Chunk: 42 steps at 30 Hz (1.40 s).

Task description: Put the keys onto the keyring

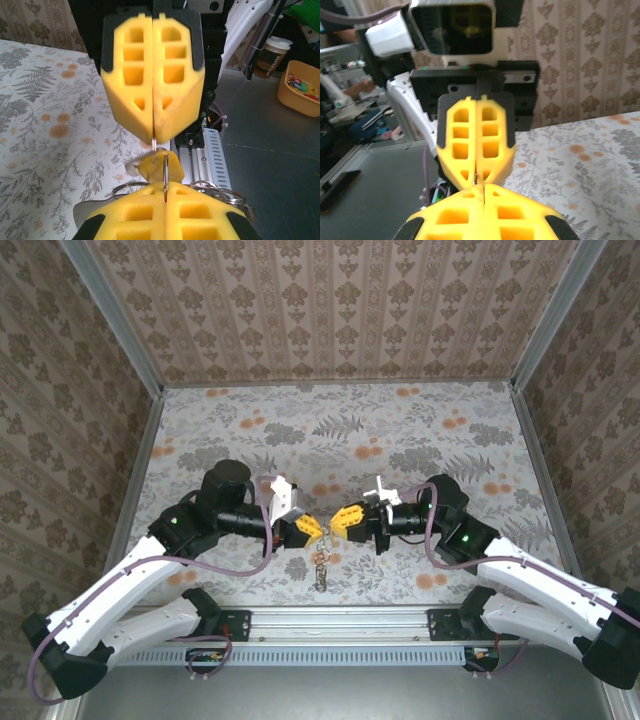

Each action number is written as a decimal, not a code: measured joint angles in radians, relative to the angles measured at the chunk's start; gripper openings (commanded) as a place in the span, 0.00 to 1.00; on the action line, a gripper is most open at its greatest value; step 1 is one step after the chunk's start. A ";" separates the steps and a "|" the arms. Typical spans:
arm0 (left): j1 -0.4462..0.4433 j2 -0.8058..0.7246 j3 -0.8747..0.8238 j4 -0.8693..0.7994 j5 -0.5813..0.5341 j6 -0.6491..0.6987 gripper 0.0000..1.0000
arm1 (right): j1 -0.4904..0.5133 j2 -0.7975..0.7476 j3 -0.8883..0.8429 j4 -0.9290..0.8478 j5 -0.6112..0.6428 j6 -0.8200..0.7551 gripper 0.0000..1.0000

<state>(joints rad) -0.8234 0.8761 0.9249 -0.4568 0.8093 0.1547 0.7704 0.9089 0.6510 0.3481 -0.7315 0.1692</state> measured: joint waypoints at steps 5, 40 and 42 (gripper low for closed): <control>0.000 -0.012 -0.002 0.002 -0.039 0.005 0.00 | 0.000 -0.071 -0.028 0.031 0.131 0.086 0.00; -0.040 -0.089 -0.099 0.123 -0.358 0.050 0.00 | 0.090 0.056 -0.157 0.320 0.354 0.497 0.00; -0.040 -0.089 -0.100 0.127 -0.361 0.050 0.00 | 0.092 0.066 -0.157 0.330 0.356 0.496 0.00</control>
<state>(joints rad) -0.8635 0.7872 0.8249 -0.3298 0.4480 0.2043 0.8623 0.9745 0.4942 0.6785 -0.3759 0.6655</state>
